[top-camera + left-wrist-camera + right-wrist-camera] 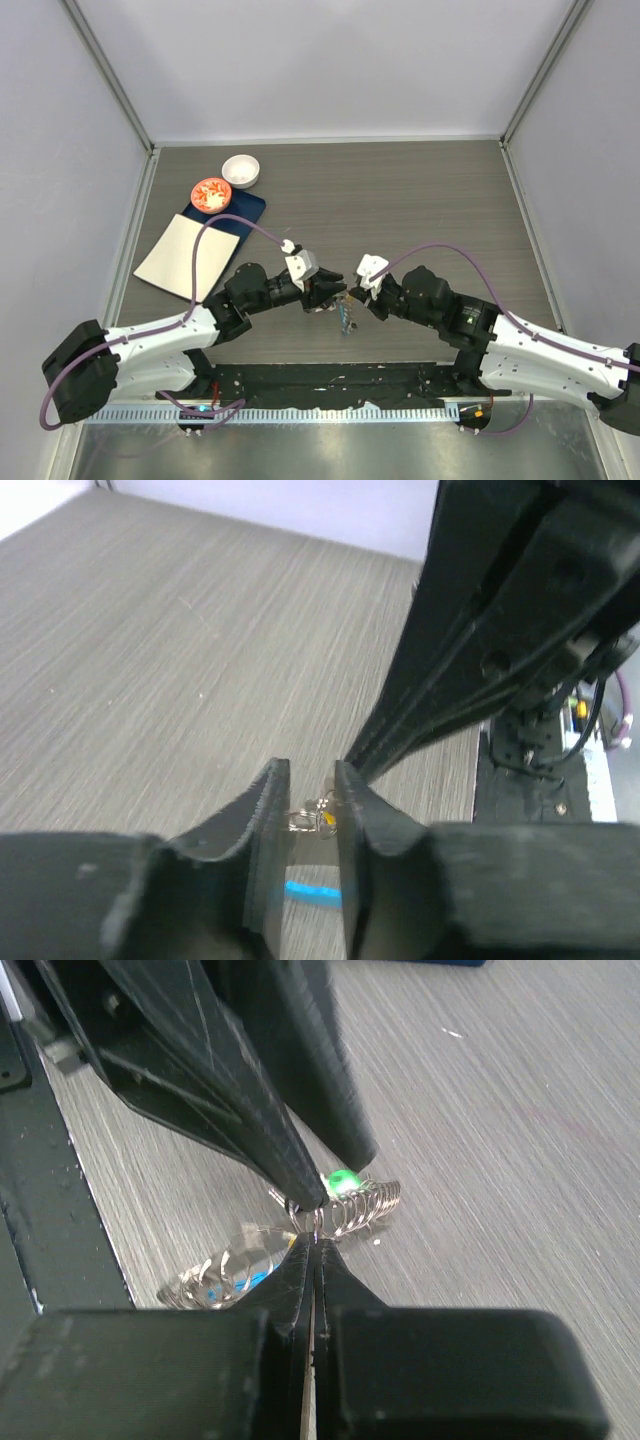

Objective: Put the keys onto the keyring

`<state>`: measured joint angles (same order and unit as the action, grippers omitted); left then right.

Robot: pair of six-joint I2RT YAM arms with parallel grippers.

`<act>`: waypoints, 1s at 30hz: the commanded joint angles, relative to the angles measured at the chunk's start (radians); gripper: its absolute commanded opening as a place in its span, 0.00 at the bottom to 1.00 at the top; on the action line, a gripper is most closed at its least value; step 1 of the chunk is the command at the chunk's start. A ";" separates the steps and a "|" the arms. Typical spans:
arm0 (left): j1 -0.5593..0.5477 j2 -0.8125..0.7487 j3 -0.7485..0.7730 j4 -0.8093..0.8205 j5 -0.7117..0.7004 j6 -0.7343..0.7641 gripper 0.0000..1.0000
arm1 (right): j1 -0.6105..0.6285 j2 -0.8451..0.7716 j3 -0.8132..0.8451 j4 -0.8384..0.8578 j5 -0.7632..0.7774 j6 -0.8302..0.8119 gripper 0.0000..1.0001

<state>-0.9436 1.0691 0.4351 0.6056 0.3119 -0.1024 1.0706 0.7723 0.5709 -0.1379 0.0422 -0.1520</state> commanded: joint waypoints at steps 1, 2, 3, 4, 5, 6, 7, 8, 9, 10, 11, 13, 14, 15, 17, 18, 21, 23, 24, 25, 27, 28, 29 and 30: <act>-0.004 -0.043 -0.001 0.188 -0.051 0.006 0.33 | 0.008 -0.007 0.096 -0.035 0.045 -0.055 0.01; -0.004 -0.047 0.002 0.160 -0.050 0.019 0.38 | 0.006 -0.001 0.106 -0.057 0.047 -0.063 0.01; -0.004 -0.054 0.005 0.143 -0.048 0.029 0.40 | 0.008 0.002 0.124 -0.069 0.051 -0.072 0.01; -0.004 -0.058 0.010 0.123 -0.045 0.039 0.41 | 0.008 0.007 0.133 -0.081 0.056 -0.093 0.01; -0.004 -0.060 0.022 0.081 -0.045 0.055 0.42 | 0.008 0.013 0.145 -0.109 0.058 -0.106 0.01; -0.004 -0.061 0.030 0.060 -0.034 0.066 0.43 | 0.008 0.027 0.168 -0.121 0.064 -0.113 0.01; -0.004 -0.060 0.037 0.042 -0.028 0.075 0.43 | 0.006 0.034 0.181 -0.138 0.071 -0.132 0.01; -0.004 -0.057 0.051 0.010 -0.028 0.082 0.45 | 0.008 0.041 0.193 -0.169 0.071 -0.141 0.01; -0.004 -0.054 0.054 -0.003 -0.025 0.098 0.45 | 0.008 0.047 0.213 -0.183 0.070 -0.153 0.01; -0.003 -0.051 0.059 -0.013 -0.010 0.098 0.46 | 0.008 0.056 0.221 -0.195 0.070 -0.165 0.01; 0.002 -0.047 0.066 -0.042 -0.002 0.130 0.47 | 0.008 0.061 0.227 -0.207 0.061 -0.190 0.01; 0.014 -0.049 0.079 -0.078 0.059 0.161 0.47 | 0.008 0.071 0.244 -0.241 0.053 -0.210 0.01; 0.035 -0.049 0.083 -0.093 0.088 0.176 0.48 | 0.008 0.074 0.250 -0.250 0.045 -0.230 0.01; 0.048 -0.047 0.089 -0.108 0.117 0.187 0.48 | 0.008 0.076 0.253 -0.265 0.039 -0.236 0.01; 0.098 -0.041 0.112 -0.157 0.247 0.239 0.48 | 0.008 0.079 0.257 -0.275 0.028 -0.254 0.01; 0.117 -0.034 0.120 -0.170 0.289 0.250 0.47 | 0.008 0.079 0.259 -0.276 0.013 -0.268 0.01; 0.189 -0.009 0.152 -0.181 0.426 0.260 0.44 | 0.008 0.085 0.264 -0.284 -0.017 -0.285 0.01; 0.203 0.021 0.175 -0.185 0.492 0.283 0.41 | 0.008 0.087 0.264 -0.284 -0.024 -0.290 0.01; 0.204 0.038 0.185 -0.193 0.510 0.296 0.40 | 0.006 0.085 0.261 -0.282 -0.028 -0.293 0.01; 0.203 0.067 0.204 -0.199 0.530 0.303 0.39 | 0.008 0.085 0.261 -0.284 -0.028 -0.297 0.01; 0.203 0.103 0.227 -0.210 0.578 0.308 0.38 | 0.008 0.087 0.261 -0.284 -0.028 -0.302 0.01; 0.203 0.118 0.250 -0.223 0.590 0.306 0.38 | 0.008 0.087 0.261 -0.284 -0.028 -0.307 0.01; 0.203 0.147 0.258 -0.228 0.604 0.305 0.37 | 0.008 0.085 0.261 -0.284 -0.028 -0.308 0.01; 0.203 0.158 0.266 -0.233 0.628 0.305 0.36 | 0.008 0.084 0.261 -0.284 -0.028 -0.308 0.01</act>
<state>-0.7410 1.1778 0.6380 0.3973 0.7967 0.1703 1.0725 0.8646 0.7765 -0.4587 0.0269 -0.4332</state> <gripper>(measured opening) 0.373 0.031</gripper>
